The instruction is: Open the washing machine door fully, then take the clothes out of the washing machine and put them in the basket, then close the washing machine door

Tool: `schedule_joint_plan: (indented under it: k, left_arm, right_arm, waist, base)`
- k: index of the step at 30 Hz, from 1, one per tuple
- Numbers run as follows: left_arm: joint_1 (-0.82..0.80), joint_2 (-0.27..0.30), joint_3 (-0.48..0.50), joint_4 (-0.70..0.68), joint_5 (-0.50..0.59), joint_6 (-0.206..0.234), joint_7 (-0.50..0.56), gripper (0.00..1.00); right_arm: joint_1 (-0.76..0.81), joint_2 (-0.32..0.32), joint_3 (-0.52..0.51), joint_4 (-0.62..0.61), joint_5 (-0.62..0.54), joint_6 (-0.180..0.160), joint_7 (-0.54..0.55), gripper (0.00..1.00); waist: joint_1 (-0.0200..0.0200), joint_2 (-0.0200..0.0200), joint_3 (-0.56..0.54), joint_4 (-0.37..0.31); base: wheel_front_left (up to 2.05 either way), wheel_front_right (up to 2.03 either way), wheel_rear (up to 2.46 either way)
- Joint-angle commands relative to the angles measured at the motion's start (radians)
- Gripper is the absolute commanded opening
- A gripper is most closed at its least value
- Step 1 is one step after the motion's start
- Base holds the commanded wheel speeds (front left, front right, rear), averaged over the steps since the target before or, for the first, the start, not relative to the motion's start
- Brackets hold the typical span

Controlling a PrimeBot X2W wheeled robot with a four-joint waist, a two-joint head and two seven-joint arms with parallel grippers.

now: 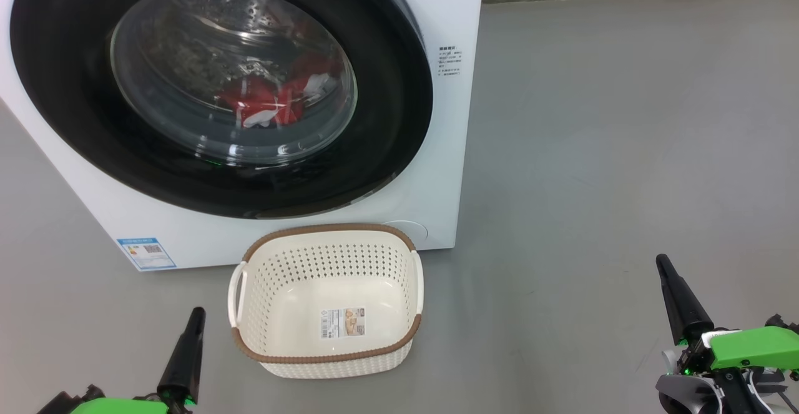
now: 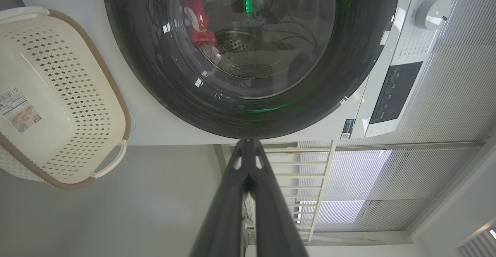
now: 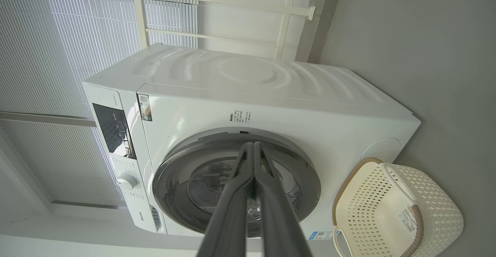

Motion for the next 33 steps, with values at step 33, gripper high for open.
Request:
schedule_joint_plan:
  k: [33]
  left_arm:
    - [-0.04,0.018,0.026,-0.021,-0.007,-0.007,0.004,0.0]
  right_arm:
    - [-0.042,-0.014,0.019,-0.026,0.0,-0.001,0.006,0.0]
  waist:
    - [0.0,-0.0001,0.0,0.0]
  base:
    - [0.0,0.0,0.0]
